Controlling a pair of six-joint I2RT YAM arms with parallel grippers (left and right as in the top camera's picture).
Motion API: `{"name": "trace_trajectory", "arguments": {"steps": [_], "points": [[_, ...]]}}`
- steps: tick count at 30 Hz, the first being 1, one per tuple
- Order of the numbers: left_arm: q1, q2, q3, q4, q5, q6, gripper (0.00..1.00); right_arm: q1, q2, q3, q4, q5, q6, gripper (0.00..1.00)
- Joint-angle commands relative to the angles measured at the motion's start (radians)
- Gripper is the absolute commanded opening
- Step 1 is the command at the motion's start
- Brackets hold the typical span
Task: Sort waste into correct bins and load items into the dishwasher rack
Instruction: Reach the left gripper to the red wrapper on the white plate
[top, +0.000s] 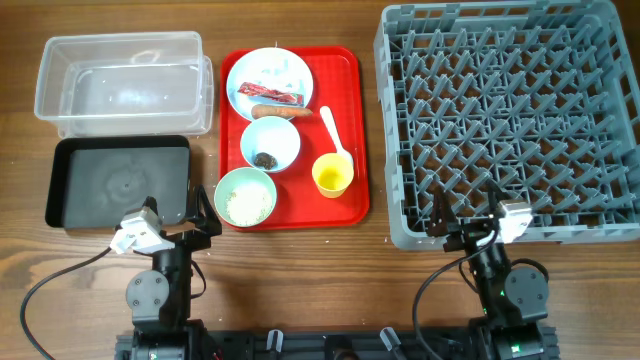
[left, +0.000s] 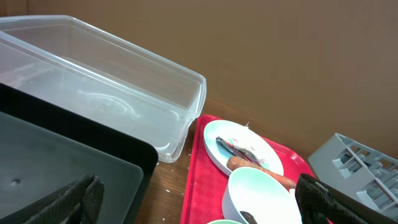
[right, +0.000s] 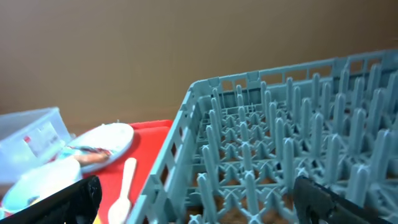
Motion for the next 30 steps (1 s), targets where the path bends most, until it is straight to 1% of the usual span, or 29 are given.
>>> {"name": "trace_trajectory", "arguments": {"steps": [1,14,15,19,21,23,26,30], "points": [[0.000,-0.007,-0.003,-0.002,0.011,0.013,1.00,0.002,-0.005,-0.001,0.005,0.002,-0.191,1.00],[0.000,-0.007,-0.003,0.000,0.013,0.012,1.00,0.002,-0.005,-0.001,0.006,-0.026,-0.180,1.00],[0.000,-0.007,-0.003,0.003,0.020,0.008,1.00,0.002,-0.005,-0.001,0.006,-0.040,-0.180,1.00],[0.000,-0.007,-0.002,0.047,0.124,0.009,1.00,0.002,-0.005,-0.001,0.024,-0.148,-0.180,1.00],[0.000,-0.006,0.009,0.077,0.124,0.009,1.00,0.002,-0.005,0.011,0.041,-0.151,-0.180,1.00],[0.000,0.004,0.048,0.077,0.122,0.017,1.00,0.002,-0.005,0.047,0.048,-0.139,-0.182,1.00],[0.000,0.088,0.138,0.076,0.115,0.018,1.00,0.002,0.001,0.108,0.060,-0.074,-0.183,1.00],[0.000,0.314,0.328,0.074,0.107,0.069,1.00,0.002,0.084,0.206,0.099,-0.045,-0.198,1.00]]}}
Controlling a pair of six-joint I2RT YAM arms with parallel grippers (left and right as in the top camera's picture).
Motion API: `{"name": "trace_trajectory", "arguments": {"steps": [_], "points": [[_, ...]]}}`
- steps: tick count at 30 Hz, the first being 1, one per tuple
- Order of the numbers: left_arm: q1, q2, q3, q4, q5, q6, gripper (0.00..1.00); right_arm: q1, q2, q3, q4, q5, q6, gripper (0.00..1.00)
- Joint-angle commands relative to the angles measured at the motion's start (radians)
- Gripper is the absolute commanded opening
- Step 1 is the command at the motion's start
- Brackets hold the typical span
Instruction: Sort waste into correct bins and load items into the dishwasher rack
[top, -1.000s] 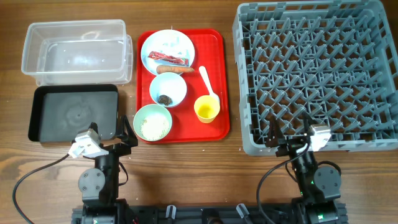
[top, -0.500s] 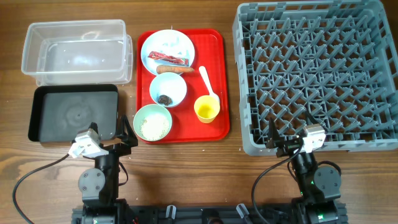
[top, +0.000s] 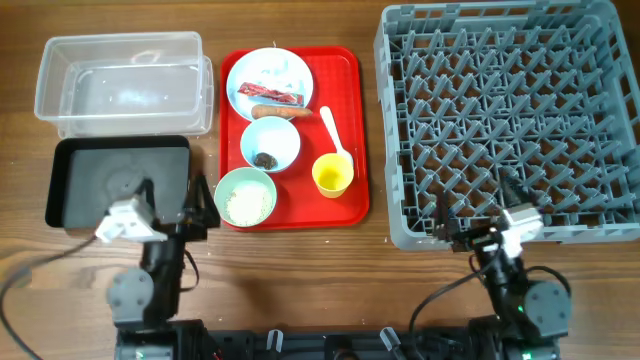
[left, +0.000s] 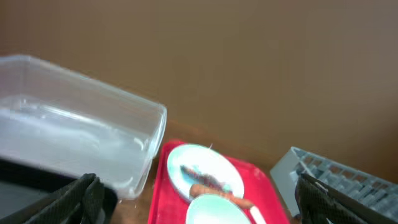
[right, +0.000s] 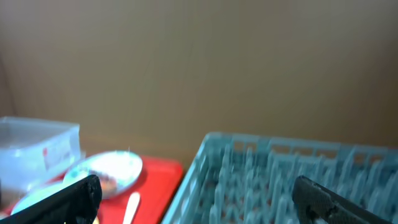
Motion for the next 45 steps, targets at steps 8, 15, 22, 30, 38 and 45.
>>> {"name": "trace_trajectory", "arguments": {"steps": [8,15,22,30,38,45], "points": [[-0.043,0.997,0.947,-0.307,0.017,0.055,1.00,0.002,0.565,0.433,-0.109,0.008,-0.034,1.00],[-0.142,1.833,1.949,-0.922,0.010,0.055,1.00,0.002,1.098,0.884,-0.537,-0.044,-0.035,1.00],[-0.213,2.039,1.953,-0.874,0.184,0.043,1.00,0.002,1.244,0.890,-0.529,-0.272,-0.031,1.00],[-0.237,2.200,1.952,-0.930,-0.010,-0.375,1.00,0.002,1.267,0.890,-0.532,-0.312,-0.031,1.00],[-0.312,2.287,1.945,-0.918,-0.161,-0.376,0.99,0.002,1.267,0.890,-0.558,-0.311,-0.018,1.00],[-0.333,2.324,1.945,-0.915,-0.184,-0.376,0.31,0.002,1.267,0.890,-0.563,-0.311,0.026,1.00]]}}
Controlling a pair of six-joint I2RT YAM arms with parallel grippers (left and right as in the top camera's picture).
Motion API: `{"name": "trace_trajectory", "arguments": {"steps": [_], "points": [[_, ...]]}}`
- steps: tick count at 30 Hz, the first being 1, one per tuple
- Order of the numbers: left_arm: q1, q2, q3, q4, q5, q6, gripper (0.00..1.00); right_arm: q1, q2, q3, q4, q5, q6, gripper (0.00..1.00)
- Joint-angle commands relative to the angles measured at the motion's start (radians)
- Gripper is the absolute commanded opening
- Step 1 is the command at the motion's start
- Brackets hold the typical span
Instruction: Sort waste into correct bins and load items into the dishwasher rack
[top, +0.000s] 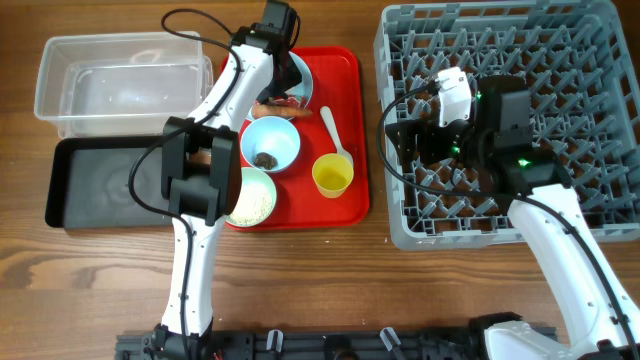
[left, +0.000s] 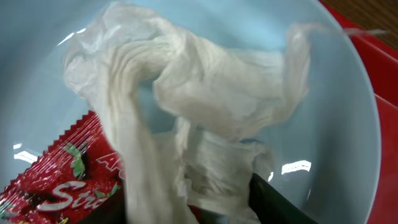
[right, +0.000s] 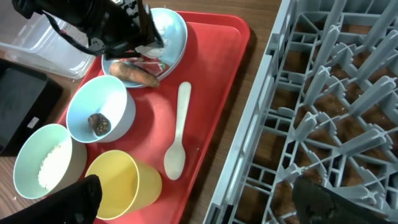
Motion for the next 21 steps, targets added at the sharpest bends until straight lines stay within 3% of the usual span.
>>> {"name": "trace_trajectory", "arguments": {"steps": [1,2,9,15,21], "points": [[-0.002,0.034,0.013,0.001,-0.020,-0.001,0.15,0.004,0.011,0.022,-0.002,-0.021,0.034,1.00],[-0.002,0.034,0.013,0.001,-0.020,0.005,0.04,0.004,0.011,0.022,-0.002,-0.021,0.050,1.00],[0.016,-0.109,0.063,-0.037,-0.020,0.146,0.04,0.004,0.011,0.022,-0.001,-0.020,0.051,0.99],[0.077,-0.383,0.066,-0.078,-0.020,0.157,0.04,0.004,0.011,0.022,-0.001,-0.020,0.051,1.00],[0.238,-0.411,0.042,-0.122,-0.065,0.160,0.04,0.004,0.011,0.022,-0.001,-0.020,0.051,1.00]]}}
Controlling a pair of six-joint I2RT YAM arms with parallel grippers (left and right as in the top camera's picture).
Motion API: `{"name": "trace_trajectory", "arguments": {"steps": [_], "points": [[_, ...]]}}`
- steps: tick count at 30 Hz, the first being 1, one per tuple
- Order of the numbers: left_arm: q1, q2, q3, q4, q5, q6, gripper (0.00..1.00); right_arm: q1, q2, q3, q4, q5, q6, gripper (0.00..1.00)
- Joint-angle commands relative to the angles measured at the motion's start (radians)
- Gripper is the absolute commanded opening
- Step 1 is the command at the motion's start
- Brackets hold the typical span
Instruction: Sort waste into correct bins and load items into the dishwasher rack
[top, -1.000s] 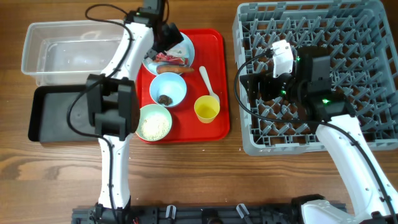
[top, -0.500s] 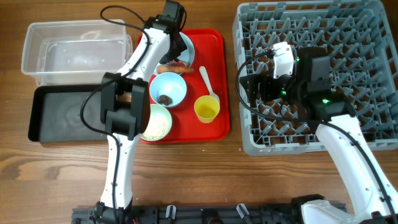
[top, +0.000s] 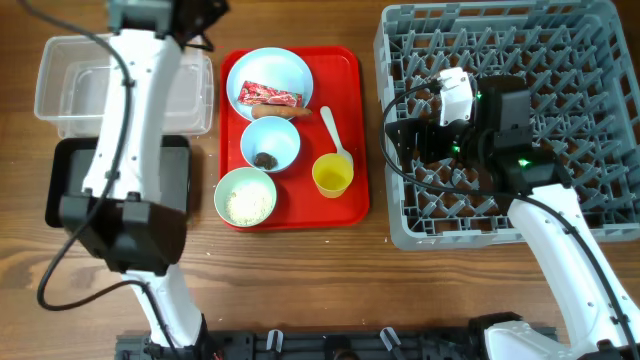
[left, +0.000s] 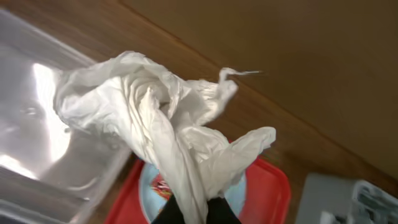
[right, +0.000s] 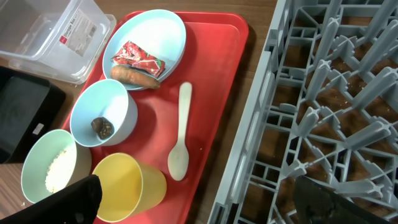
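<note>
My left gripper (left: 196, 214) is shut on a crumpled white tissue (left: 155, 118), held up over the right end of the clear plastic bin (left: 37, 149). In the overhead view the left gripper (top: 195, 15) is at the far edge, between the clear bin (top: 60, 100) and the red tray (top: 350, 80). The blue plate (top: 270, 65) holds a red wrapper (top: 268, 95) and an orange sausage-like piece (top: 275, 112). My right gripper (right: 199, 199) is open and empty above the left edge of the grey rack (top: 520, 60).
A black bin (top: 65, 180) lies in front of the clear one. On the tray are a blue bowl (top: 252, 140) with a dark scrap, a bowl of rice (top: 246, 196), a yellow cup (top: 332, 176) and a white spoon (top: 333, 135).
My left gripper was down at the tissue on the plate; now it holds the tissue up beside the clear bin. The plate has only the wrapper and orange piece. The right arm has not moved.
Both arms sat folded at the table's near edge, then slightly raised there. Later the left gripper was on the plate at the tissue and the right hung open over the rack's left edge. Now the tissue is off the plate, in the left gripper.
</note>
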Motion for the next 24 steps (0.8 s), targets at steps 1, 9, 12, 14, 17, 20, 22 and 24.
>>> {"name": "trace_trajectory", "arguments": {"steps": [1,9,12,14,17,20,22,24], "points": [[0.119,0.056,-0.045,-0.011,-0.037,0.020,0.04,0.004,0.011,0.022,0.000,-0.020,0.009,1.00],[0.211,0.181,-0.049,-0.038,0.002,0.020,1.00,0.004,0.011,0.022,0.000,-0.021,0.018,1.00],[0.209,0.172,-0.048,-0.038,0.002,0.024,1.00,0.004,0.011,0.022,0.001,-0.020,0.032,1.00],[0.209,0.166,-0.048,-0.038,0.025,0.024,1.00,0.004,0.011,0.022,0.000,-0.020,0.032,1.00],[0.209,0.143,-0.048,-0.037,0.058,0.024,1.00,0.004,0.011,0.022,0.000,-0.020,0.032,1.00],[0.208,0.102,-0.048,-0.034,0.171,0.047,1.00,0.004,0.011,0.022,0.000,-0.020,0.032,1.00],[0.190,0.090,-0.048,-0.031,0.318,0.132,0.97,0.004,0.011,0.022,0.004,-0.020,0.032,1.00],[0.148,0.097,-0.048,-0.050,0.344,0.137,0.97,0.004,0.011,0.022,0.007,-0.020,0.032,1.00]]}}
